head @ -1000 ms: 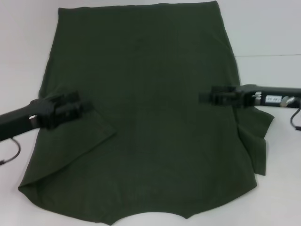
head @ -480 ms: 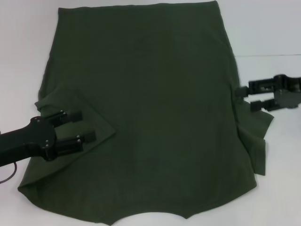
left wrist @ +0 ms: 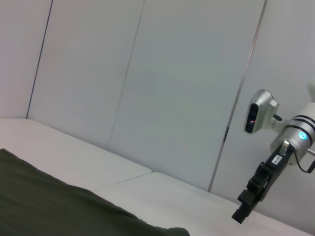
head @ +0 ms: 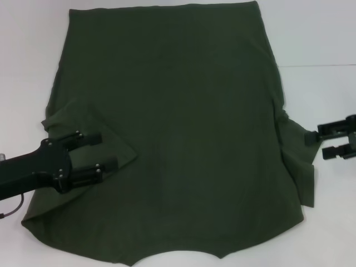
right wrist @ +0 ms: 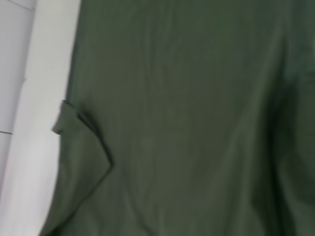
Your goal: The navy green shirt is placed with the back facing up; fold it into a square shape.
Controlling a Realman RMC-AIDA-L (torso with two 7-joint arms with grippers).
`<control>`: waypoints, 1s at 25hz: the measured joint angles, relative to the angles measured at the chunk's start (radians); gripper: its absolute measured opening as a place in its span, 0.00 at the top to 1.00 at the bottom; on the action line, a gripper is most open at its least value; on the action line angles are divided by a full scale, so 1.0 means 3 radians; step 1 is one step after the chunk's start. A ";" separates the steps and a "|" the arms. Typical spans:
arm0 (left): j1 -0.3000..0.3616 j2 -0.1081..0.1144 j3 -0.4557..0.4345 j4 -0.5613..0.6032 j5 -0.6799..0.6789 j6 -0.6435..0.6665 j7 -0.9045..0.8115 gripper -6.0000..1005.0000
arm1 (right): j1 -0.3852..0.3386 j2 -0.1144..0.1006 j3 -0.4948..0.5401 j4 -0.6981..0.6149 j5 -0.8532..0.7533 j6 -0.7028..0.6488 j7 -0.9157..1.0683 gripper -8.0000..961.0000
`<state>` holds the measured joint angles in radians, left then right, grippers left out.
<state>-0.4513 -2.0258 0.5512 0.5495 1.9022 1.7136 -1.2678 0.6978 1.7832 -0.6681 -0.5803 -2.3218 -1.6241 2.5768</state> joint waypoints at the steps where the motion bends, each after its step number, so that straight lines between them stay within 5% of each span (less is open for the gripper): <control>1: 0.0000 -0.0006 0.0002 -0.0001 0.0001 -0.0004 0.0005 0.16 | -0.0018 -0.0004 0.0004 0.0002 -0.0026 0.0007 0.0001 0.15; 25: 0.0013 -0.0054 0.0003 -0.0084 0.0005 -0.0092 0.0208 0.16 | 0.0008 0.0013 -0.0085 0.0189 -0.0401 0.0260 0.0004 0.14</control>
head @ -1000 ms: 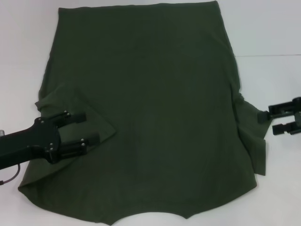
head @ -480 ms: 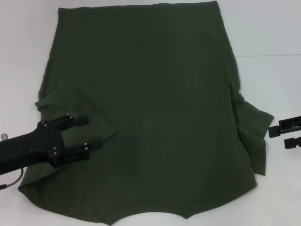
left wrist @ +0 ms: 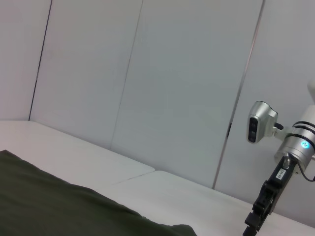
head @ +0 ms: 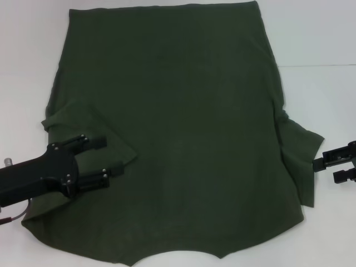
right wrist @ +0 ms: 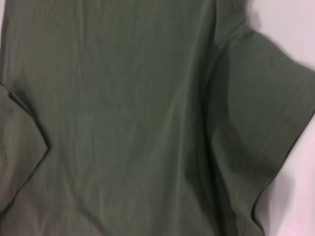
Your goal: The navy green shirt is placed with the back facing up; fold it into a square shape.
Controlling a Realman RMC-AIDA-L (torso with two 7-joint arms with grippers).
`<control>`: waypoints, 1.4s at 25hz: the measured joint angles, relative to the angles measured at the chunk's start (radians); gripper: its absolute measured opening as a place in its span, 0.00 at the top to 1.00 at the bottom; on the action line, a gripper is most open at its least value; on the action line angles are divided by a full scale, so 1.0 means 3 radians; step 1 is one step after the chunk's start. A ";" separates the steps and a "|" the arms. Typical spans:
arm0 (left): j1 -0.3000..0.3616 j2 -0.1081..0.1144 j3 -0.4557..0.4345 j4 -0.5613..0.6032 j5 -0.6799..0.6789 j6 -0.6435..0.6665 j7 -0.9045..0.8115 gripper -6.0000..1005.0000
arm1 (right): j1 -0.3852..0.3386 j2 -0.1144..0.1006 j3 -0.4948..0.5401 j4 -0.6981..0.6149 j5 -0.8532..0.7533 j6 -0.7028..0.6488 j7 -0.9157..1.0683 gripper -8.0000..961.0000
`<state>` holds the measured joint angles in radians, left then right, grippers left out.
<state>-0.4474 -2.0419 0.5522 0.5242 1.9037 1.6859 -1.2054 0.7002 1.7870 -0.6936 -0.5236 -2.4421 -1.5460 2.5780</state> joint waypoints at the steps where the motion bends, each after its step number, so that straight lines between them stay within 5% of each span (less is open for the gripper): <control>1: -0.0002 0.0000 0.0000 0.0000 0.0000 -0.0006 0.0000 0.16 | 0.0005 0.0001 -0.0009 0.0008 -0.0002 0.0021 -0.0001 0.14; 35: -0.0027 -0.0034 -0.0008 0.0002 -0.0012 -0.0074 0.0008 0.16 | 0.0059 0.0076 -0.0024 0.0156 -0.0010 0.0449 -0.0113 0.14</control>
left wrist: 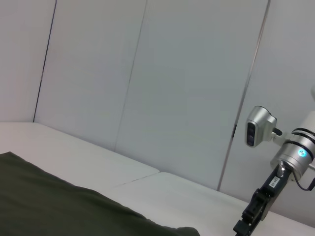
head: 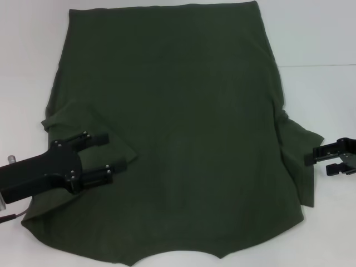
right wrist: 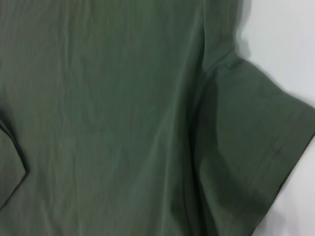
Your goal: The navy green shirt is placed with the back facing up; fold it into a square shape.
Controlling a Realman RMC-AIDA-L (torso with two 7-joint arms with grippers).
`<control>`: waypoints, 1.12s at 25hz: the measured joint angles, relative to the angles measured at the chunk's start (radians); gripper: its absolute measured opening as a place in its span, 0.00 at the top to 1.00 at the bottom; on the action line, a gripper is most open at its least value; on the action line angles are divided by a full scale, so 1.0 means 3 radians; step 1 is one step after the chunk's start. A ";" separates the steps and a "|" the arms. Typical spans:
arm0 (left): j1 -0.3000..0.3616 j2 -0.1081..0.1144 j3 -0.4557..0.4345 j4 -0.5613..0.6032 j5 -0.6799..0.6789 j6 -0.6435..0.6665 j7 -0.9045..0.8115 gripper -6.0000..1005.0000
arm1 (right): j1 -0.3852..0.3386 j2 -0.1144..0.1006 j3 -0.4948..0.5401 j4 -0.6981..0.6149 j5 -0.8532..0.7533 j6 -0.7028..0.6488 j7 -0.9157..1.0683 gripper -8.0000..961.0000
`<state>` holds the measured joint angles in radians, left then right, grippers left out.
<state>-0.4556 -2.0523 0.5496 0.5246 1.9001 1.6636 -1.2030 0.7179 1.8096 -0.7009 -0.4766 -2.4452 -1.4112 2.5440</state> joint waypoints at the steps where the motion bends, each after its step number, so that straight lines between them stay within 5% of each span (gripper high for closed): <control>1: 0.0000 -0.0001 0.0000 0.0000 0.0000 0.0000 0.0001 0.16 | 0.0000 0.0003 0.0000 0.0002 0.0000 0.0001 -0.0002 0.14; 28: 0.0000 -0.0005 0.0003 0.0000 0.0003 -0.0031 0.0002 0.16 | 0.0021 0.0095 0.0000 0.0088 0.0000 0.0141 -0.0028 0.15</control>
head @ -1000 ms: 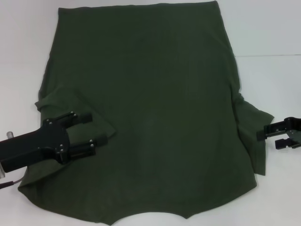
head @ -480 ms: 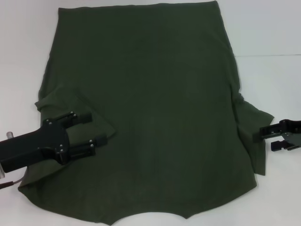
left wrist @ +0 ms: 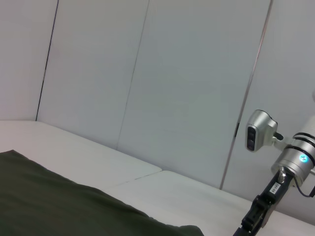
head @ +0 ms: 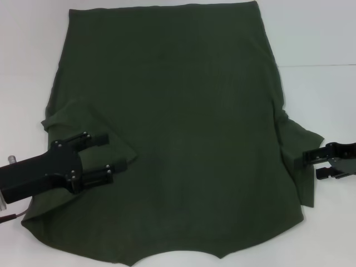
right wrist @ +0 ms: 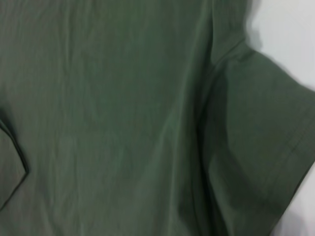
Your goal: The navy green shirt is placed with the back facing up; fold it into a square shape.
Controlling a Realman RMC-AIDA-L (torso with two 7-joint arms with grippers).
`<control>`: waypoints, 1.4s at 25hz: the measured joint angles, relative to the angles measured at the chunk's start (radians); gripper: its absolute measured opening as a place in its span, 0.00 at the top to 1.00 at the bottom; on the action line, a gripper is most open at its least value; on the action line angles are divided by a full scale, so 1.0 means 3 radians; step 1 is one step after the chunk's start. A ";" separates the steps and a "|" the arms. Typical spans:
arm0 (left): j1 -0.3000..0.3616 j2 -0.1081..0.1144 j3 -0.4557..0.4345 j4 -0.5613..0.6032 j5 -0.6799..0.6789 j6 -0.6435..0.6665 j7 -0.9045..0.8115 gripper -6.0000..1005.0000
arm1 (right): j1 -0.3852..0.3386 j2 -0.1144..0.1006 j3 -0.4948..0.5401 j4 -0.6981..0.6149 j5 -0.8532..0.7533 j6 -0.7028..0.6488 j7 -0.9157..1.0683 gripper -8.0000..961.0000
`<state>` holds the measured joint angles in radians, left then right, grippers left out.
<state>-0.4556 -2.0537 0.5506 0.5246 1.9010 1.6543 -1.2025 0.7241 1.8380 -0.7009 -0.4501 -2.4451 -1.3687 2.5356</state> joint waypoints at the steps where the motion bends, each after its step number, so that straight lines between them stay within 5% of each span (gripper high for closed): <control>1: 0.0000 0.0000 -0.0001 0.0000 -0.0001 0.0000 0.0000 0.16 | 0.0000 0.0006 0.0000 0.0001 0.0000 0.0005 0.0000 0.15; 35: -0.0015 -0.0001 -0.0020 0.0010 -0.0022 -0.0008 0.0000 0.16 | 0.0047 0.0085 0.0000 0.0060 0.0006 0.0212 -0.0010 0.15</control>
<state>-0.4601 -2.0540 0.5446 0.5277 1.8944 1.6520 -1.2026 0.7383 1.8636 -0.7010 -0.4321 -2.4433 -1.3051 2.5326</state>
